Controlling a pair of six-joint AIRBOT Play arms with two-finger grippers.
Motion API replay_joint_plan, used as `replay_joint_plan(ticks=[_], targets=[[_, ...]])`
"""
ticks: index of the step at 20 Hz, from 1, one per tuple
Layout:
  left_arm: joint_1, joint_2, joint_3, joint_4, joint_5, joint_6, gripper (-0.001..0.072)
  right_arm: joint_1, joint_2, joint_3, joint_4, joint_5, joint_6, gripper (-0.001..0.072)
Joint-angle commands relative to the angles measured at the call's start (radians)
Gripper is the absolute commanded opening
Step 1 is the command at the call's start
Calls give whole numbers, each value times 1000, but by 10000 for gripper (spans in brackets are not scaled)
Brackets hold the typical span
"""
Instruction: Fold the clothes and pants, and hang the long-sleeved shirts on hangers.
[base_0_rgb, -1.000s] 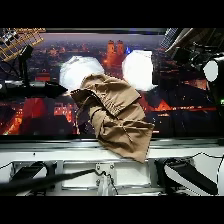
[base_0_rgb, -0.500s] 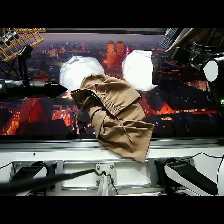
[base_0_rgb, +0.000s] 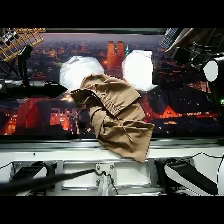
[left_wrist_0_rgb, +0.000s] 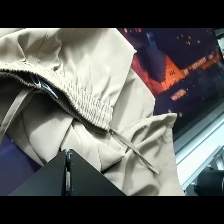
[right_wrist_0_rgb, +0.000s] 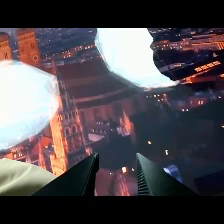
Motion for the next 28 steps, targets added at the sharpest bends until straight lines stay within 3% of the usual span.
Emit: replay_joint_plan(ticks=[1, 7, 8, 10, 14, 17, 20, 23, 28], targets=[[1, 0, 0, 0, 1, 0, 17, 0, 1, 1, 0, 0, 0, 290], [-13, 0, -7, 0, 0, 0, 56, 0, 1, 1, 0, 0, 0, 290], [-31, 0, -18, 0, -1, -1, 151, 0, 1, 1, 0, 0, 0, 290], [-106, 0, -58, 0, -3, -5, 190, 0, 1, 1, 0, 0, 0, 290], [-318, -21, -145, 2, 118, -56, 555, 0, 1, 1, 3, -54, 0, 290], [-406, -124, -146, 2, 224, -89, 564, 0, 1, 1, 9, -91, 0, 290], [-404, -272, -146, -82, 253, -88, 564, 0, 1, 1, 8, -105, -11, 289], [-406, -390, -145, -133, 320, -31, 564, 0, 1, 1, 20, -90, -15, 290], [-406, -469, -135, -137, 476, -28, 564, 0, 1, 0, 38, -45, -97, 289]])
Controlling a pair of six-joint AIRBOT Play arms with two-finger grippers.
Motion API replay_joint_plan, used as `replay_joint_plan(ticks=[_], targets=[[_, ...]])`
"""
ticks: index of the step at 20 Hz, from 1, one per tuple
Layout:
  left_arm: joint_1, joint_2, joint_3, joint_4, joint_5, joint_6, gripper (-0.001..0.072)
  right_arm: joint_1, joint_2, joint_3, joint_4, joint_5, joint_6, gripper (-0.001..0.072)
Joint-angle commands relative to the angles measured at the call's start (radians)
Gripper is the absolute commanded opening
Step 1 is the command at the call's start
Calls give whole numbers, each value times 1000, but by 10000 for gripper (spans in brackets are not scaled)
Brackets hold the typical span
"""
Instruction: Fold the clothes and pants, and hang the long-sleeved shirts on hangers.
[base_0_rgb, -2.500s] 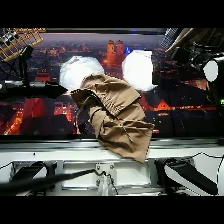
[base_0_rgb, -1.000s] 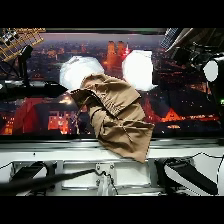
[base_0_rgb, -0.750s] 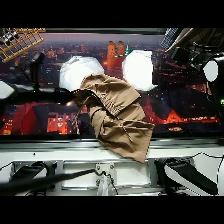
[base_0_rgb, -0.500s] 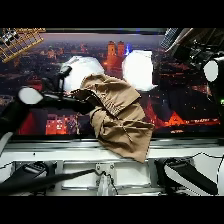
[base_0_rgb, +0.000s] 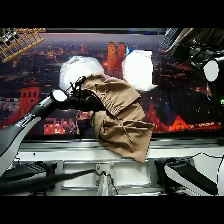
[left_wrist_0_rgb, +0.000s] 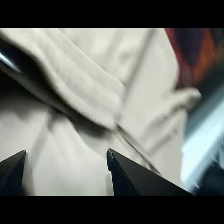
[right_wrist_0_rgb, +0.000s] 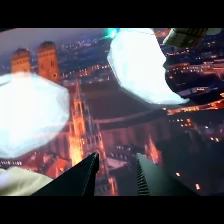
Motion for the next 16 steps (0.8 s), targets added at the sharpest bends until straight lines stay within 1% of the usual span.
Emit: replay_joint_plan(ticks=[1, 5, 9, 10, 11, 12, 13, 14, 16], targets=[[-3, -71, 21, -20, 90, 13, 564, 0, 0, -3, 23, 27, -63, 289], [-14, -149, 82, -130, 130, 91, 565, 0, -8, -4, 89, 33, -66, 290], [-34, -257, 176, -178, 145, 93, 564, 0, -10, -4, 127, 40, -78, 290], [-44, -282, 210, -210, 145, 95, 549, 0, -10, -4, 127, 48, -90, 290], [-55, -303, 247, -242, 145, 106, 470, 0, -10, -4, 127, 56, -93, 290], [-66, -317, 281, -275, 146, 125, 326, 0, -10, -4, 127, 66, -94, 290], [-75, -325, 312, -308, 148, 130, 63, 0, -10, -4, 127, 78, -101, 289], [-76, -323, 339, -347, 146, 140, 14, 0, -10, -4, 127, 89, -123, 289], [-56, -286, 406, -382, 130, 140, 13, 0, -9, -6, 127, 111, -173, 288]])
